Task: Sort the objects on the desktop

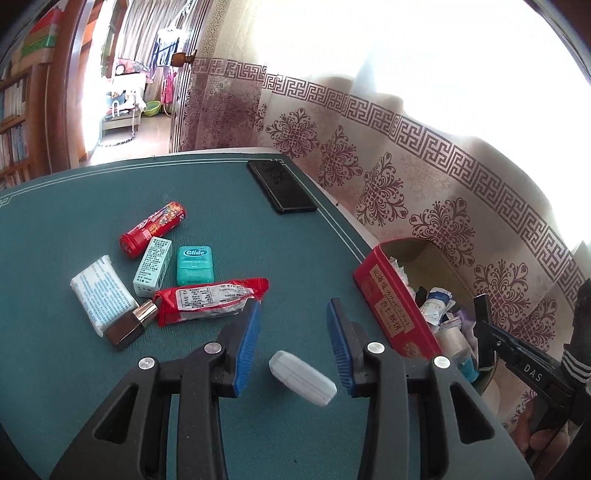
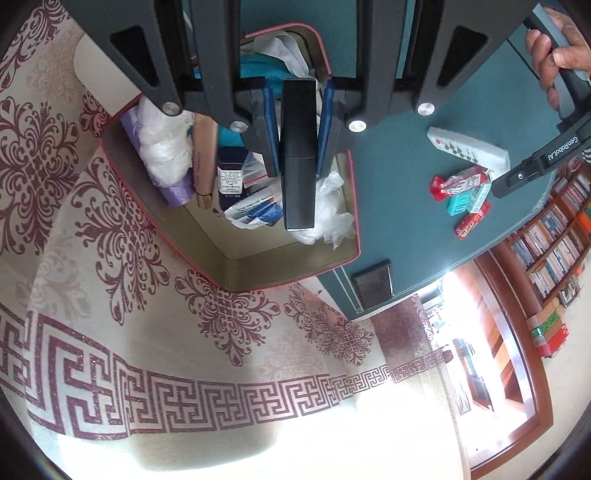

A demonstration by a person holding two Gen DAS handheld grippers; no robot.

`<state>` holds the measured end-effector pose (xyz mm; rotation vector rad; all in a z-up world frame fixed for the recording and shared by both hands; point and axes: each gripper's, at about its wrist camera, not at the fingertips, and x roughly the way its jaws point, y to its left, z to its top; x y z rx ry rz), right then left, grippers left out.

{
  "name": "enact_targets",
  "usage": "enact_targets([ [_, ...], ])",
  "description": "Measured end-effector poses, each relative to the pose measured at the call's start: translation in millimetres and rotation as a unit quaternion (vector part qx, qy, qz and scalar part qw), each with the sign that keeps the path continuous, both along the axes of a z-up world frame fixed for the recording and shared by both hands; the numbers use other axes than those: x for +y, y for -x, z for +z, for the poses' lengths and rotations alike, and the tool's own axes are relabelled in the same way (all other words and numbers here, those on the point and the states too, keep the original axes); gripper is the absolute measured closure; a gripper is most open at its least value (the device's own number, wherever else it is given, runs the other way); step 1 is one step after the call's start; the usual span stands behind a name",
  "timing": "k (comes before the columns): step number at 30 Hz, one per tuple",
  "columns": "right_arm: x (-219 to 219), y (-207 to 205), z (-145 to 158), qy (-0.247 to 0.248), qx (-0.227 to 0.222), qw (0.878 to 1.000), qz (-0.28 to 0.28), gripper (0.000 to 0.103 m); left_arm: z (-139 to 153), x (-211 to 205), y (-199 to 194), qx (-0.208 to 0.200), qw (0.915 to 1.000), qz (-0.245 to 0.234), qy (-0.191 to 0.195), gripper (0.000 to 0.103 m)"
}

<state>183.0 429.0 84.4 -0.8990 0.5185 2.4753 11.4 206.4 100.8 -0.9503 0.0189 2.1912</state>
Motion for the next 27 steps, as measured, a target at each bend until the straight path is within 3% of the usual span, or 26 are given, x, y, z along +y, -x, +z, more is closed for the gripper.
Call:
enact_targets([
  [4, 5, -4, -6, 0.003, -0.006, 1.0, -0.01, 0.081, -2, 3, -1, 0.002, 1.0, -0.001, 0.008, 0.063],
  [8, 15, -4, -14, 0.014, -0.017, 0.999, -0.024, 0.08, -10, 5, 5, -0.028, 0.9995, 0.001, 0.012, 0.061],
  [10, 18, -4, -19, 0.014, -0.025, 0.999, -0.032, 0.08, -13, 4, 8, -0.036, 0.9992, 0.007, 0.017, 0.05],
  [13, 19, -5, -21, 0.012, -0.032, 0.999, -0.033, 0.077, -14, 4, 9, -0.039, 0.999, 0.009, 0.021, 0.045],
  [18, 13, -9, -16, 0.0, -0.022, 0.999, -0.031, 0.05, -16, 6, 9, -0.042, 0.9984, 0.008, 0.037, 0.044],
  [22, 4, -10, -7, -0.019, -0.014, 0.999, -0.027, 0.039, -18, 7, 10, -0.04, 0.9975, -0.001, 0.058, 0.044],
  [24, -1, -13, -2, -0.03, -0.007, 0.999, -0.029, 0.027, -19, 5, 10, -0.04, 0.9971, 0.002, 0.065, 0.044],
  [27, -9, -17, 4, -0.046, 0.002, 0.999, -0.027, 0.023, -23, 1, 12, -0.047, 0.9961, 0.009, 0.074, 0.044],
])
